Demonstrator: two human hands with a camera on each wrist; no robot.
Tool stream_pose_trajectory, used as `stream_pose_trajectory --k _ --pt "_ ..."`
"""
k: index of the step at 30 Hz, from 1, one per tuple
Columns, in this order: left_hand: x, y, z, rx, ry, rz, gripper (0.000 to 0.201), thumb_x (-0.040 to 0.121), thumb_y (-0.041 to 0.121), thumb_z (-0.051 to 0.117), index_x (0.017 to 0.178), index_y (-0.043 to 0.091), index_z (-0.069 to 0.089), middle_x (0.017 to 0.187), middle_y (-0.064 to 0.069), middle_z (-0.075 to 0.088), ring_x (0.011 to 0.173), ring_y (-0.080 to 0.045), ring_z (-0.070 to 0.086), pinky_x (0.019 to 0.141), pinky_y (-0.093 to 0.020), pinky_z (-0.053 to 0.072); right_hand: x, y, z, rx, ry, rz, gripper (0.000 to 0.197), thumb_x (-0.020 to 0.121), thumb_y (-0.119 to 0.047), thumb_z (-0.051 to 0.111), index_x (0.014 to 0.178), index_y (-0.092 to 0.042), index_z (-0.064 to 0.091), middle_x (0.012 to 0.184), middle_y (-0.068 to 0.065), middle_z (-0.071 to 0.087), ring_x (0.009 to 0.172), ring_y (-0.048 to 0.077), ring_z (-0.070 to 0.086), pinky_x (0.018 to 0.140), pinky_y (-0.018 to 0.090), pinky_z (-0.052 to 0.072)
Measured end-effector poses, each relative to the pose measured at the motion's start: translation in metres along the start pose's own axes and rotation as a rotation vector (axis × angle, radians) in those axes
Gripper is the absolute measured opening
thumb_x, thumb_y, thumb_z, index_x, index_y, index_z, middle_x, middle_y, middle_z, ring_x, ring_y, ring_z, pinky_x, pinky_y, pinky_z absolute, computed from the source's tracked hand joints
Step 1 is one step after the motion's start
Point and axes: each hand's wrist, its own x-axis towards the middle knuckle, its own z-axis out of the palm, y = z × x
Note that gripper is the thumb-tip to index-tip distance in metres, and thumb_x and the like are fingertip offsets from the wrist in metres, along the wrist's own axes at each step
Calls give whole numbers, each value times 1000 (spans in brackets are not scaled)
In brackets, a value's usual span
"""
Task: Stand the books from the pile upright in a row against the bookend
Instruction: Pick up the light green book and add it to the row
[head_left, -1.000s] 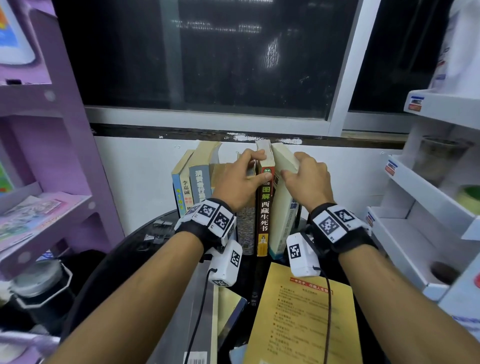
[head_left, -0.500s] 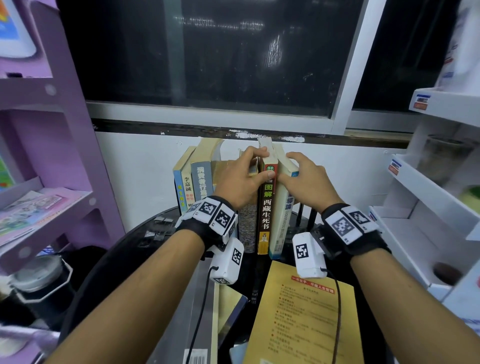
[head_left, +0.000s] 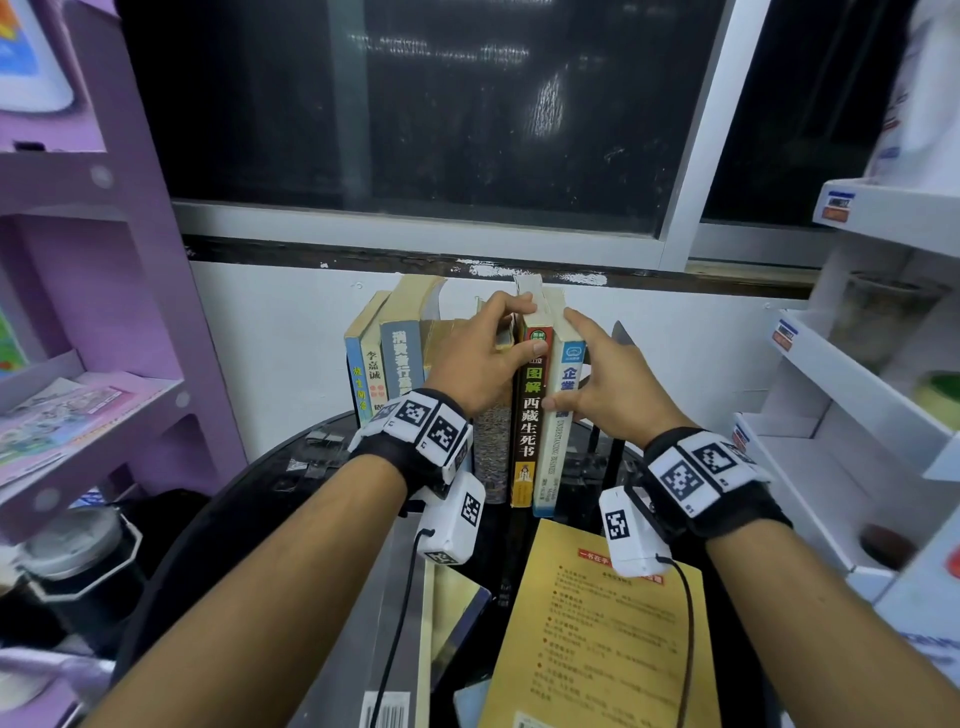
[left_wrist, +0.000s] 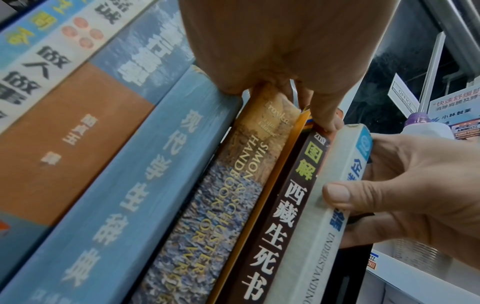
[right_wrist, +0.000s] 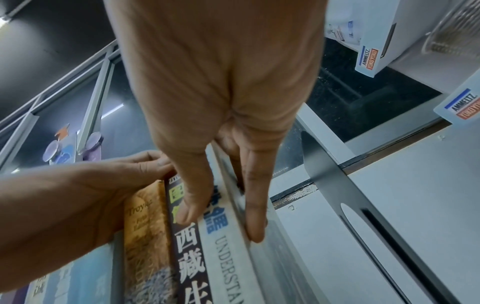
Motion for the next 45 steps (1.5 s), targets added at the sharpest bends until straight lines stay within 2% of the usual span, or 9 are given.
stream_pose_trajectory --k 4,10,19,25,31,33,41,43,45 --pt "0 0 1 -30 -6 -2 30 88 23 67 115 23 53 143 9 49 123 -7 52 96 -21 42 -2 -2 2 7 31 -23 100 74 -8 82 152 -26 23 102 -2 63 84 12 68 76 33 60" --pt "2 -2 0 -35 -9 5 29 88 22 67 113 22 53 143 9 50 124 -9 51 100 -27 44 3 1 4 35 30 -31 100 72 -8 83 152 -26 25 100 -2 64 91 14 69 76 42 61" --pt "1 -1 -1 -47 -14 13 26 89 19 65 112 21 52 143 5 50 123 -9 51 97 -25 45 8 1 5 24 29 -15 104 72 -8 84 153 -27 22 103 2 66 86 17 71 77 43 60" --pt "1 0 -1 8 -12 17 28 89 24 65 114 24 51 142 7 50 124 -9 51 97 -24 44 6 -5 2 -94 -26 -15 102 78 -15 80 153 -26 13 107 5 67 88 17 68 77 30 58" --pt "-2 5 -2 51 -5 8 32 90 25 64 120 21 50 145 8 47 122 -7 51 73 7 33 1 -9 4 -81 -19 8 99 81 -14 77 153 -26 10 107 6 66 87 18 68 76 31 57" --pt "-2 6 -2 30 -13 0 33 91 23 64 121 21 50 145 6 47 123 -8 49 69 9 32 -1 -10 6 -70 -2 21 100 81 -13 77 154 -25 10 108 7 66 87 18 67 77 31 57" --pt "-10 11 -7 -118 -46 -56 36 91 17 63 126 21 54 136 -3 55 121 -15 53 85 -13 48 -16 -18 8 -47 49 19 91 84 -15 74 153 -21 14 115 6 63 96 21 64 82 33 55" --pt "-16 11 -9 -135 -54 -50 37 91 15 62 127 20 54 132 -4 56 120 -14 52 84 -9 46 -22 -22 7 -38 59 14 87 85 -14 73 152 -19 17 112 3 62 94 17 62 80 28 52" --pt "-22 12 -13 -111 -44 -39 36 91 15 62 127 20 55 133 0 54 122 -14 49 94 -20 45 -27 -24 7 -26 70 0 80 86 -13 71 149 -18 23 112 3 62 95 15 61 81 29 52"
